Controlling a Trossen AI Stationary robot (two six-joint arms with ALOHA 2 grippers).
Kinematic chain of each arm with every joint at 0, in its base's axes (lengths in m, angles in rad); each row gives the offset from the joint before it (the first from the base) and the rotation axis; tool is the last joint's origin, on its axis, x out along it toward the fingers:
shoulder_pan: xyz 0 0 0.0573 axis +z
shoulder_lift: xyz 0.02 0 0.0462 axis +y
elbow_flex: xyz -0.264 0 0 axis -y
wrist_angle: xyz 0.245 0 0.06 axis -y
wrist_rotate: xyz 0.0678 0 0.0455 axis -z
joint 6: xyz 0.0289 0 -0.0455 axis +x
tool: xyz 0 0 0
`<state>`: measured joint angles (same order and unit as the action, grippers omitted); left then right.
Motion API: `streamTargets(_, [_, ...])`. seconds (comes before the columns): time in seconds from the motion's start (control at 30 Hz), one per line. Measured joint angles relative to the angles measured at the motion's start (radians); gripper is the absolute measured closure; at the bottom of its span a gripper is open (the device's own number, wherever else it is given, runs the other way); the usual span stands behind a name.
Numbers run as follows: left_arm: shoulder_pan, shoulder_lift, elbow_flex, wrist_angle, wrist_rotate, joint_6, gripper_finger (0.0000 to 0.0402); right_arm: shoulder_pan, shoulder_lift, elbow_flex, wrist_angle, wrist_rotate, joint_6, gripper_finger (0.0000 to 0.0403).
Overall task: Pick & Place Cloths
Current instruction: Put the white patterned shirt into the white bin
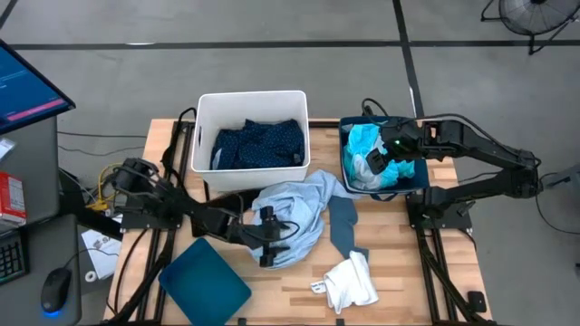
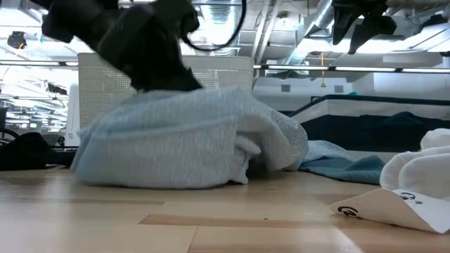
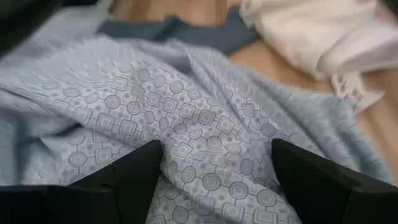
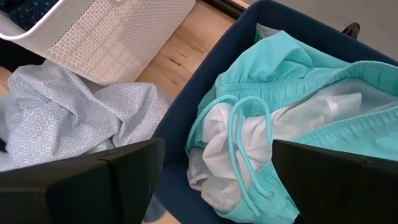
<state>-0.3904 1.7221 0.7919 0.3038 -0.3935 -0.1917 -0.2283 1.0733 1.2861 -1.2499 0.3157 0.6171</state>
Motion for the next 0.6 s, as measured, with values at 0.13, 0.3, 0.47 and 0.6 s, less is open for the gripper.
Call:
streamTargets(0.13, [0.002,0.054,0.001,0.000,-0.006,-0.036,0.0112,0.000,0.000,0.000,0.000,0.000,0.000,0.0112])
streamTargets(0.3, [0.010,0.087,0.001,-0.003,-0.043,-0.081,0.0136,0.000,0.000,0.000,0.000,0.000,0.000,0.0112])
streamTargets(0.47, [0.030,0.087,0.001,-0.030,-0.044,-0.122,0.0234,0.000,0.000,0.000,0.000,0.000,0.000,0.0112])
streamTargets(0.6, [0.070,0.087,0.001,-0.098,-0.022,-0.283,0.0353,0.000,0.000,0.000,0.000,0.000,0.001,0.0112])
